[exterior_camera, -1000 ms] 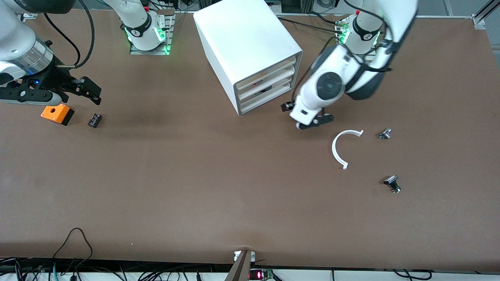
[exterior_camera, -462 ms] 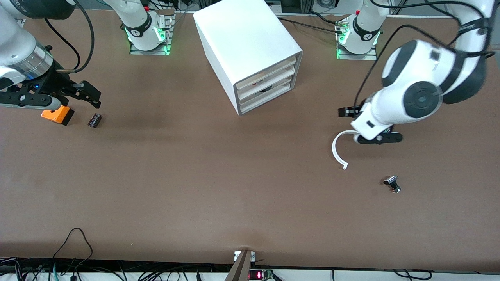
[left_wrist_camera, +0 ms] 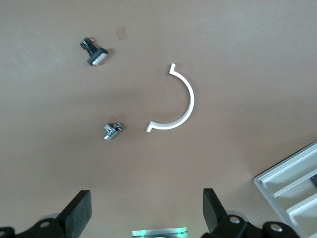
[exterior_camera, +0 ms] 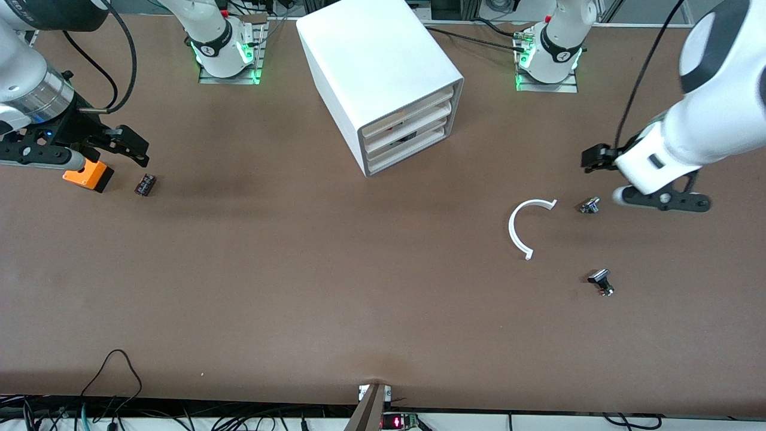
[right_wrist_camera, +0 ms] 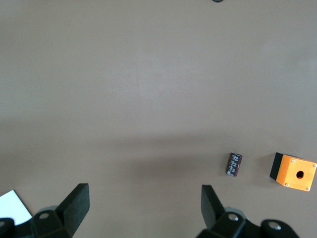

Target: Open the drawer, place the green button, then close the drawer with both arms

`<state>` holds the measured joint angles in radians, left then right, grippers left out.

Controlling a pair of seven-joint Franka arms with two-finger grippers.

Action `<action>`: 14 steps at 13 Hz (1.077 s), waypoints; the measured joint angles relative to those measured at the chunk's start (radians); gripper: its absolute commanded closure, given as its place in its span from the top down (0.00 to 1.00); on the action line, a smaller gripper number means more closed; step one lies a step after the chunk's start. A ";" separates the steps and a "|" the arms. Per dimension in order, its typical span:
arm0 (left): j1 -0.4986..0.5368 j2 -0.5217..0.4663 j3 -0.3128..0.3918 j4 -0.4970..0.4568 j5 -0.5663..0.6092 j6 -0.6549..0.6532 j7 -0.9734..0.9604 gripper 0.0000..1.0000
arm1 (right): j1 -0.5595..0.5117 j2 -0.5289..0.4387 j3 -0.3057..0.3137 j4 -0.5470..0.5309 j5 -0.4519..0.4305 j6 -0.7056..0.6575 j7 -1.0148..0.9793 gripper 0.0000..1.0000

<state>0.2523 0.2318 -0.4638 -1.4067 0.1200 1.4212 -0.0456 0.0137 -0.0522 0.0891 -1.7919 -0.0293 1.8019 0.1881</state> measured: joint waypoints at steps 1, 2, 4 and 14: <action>0.013 -0.015 0.023 0.000 -0.011 0.009 0.064 0.99 | 0.001 0.000 0.000 0.000 0.000 0.000 0.000 1.00; 0.007 -0.028 0.075 -0.002 -0.051 0.037 0.121 0.99 | 0.002 0.000 0.000 0.000 0.000 0.000 0.000 1.00; -0.079 -0.052 0.261 -0.029 -0.142 0.081 0.224 0.99 | 0.002 0.000 -0.001 0.000 0.000 0.000 0.000 1.00; -0.289 -0.295 0.477 -0.371 -0.161 0.397 0.235 0.99 | 0.005 0.003 -0.001 0.001 0.000 0.021 0.000 1.00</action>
<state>-0.0362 -0.0630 0.0131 -1.7780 -0.0408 1.8178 0.1891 0.0184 -0.0495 0.0878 -1.7912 -0.0292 1.8229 0.1881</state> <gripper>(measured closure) 0.004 0.000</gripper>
